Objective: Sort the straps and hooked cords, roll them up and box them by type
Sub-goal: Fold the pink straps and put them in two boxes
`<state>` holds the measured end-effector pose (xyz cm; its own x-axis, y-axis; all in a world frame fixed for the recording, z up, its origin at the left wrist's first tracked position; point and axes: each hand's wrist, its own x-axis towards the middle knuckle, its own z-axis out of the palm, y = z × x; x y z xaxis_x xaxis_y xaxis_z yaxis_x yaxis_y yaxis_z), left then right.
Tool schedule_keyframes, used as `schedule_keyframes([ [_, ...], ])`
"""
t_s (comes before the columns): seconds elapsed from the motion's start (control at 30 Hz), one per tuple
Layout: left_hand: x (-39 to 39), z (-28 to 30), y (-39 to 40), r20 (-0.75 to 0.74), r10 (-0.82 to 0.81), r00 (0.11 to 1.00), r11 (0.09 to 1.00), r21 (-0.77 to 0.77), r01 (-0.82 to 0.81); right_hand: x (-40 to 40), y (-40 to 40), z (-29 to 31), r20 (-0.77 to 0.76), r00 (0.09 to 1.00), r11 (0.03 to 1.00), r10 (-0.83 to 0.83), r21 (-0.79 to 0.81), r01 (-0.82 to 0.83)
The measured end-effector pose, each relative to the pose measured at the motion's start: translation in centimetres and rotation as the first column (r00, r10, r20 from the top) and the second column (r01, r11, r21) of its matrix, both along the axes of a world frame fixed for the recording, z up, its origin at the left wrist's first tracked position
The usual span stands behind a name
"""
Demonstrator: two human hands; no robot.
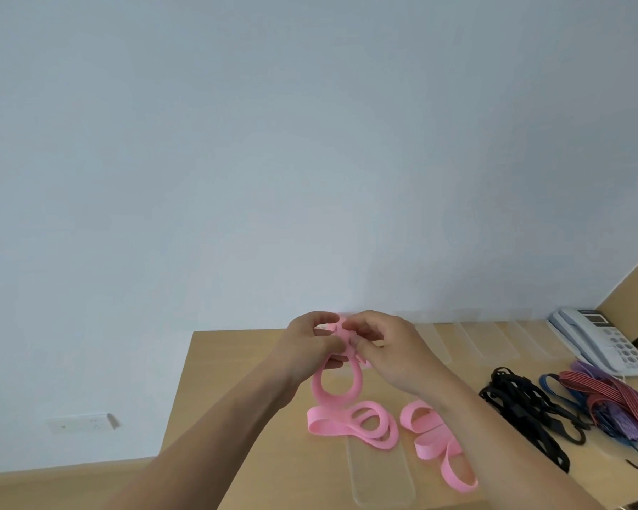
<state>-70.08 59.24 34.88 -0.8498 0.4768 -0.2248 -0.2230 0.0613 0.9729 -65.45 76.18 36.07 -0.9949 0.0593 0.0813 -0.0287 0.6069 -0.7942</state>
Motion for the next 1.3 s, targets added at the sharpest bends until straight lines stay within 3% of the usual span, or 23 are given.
schedule_keyframes([
  [0.2,-0.6,-0.6,1.2,0.056,0.041,0.998,0.999,-0.003,-0.041,-1.5,1.5,-0.5,-0.005,0.998,0.997,0.055,0.055,-0.055],
  [0.5,-1.8,0.0,3.7,0.105,-0.015,0.994,0.992,-0.123,0.028,-4.6,4.6,-1.6,-0.013,0.999,0.998,0.03,-0.048,-0.03],
  [0.77,-3.2,-0.3,7.4,0.198,-0.02,0.98,1.0,0.01,0.018,-5.8,7.7,-3.8,-0.137,0.99,0.999,0.037,0.029,-0.033],
  [0.97,-4.4,-2.5,9.5,0.229,-0.008,0.973,1.0,0.011,0.006,-6.0,9.4,-5.8,-0.242,0.97,0.999,0.016,-0.045,-0.027],
  [1.1,-5.2,-4.5,10.7,0.305,0.053,0.951,0.999,-0.003,-0.054,-6.6,10.8,-7.4,-0.18,0.982,0.998,0.055,-0.012,-0.058],
  [1.3,-6.0,-6.7,11.6,0.392,0.107,0.914,0.994,-0.025,-0.106,-7.3,12.5,-9.9,0.059,0.967,0.969,0.247,-0.006,-0.247],
])
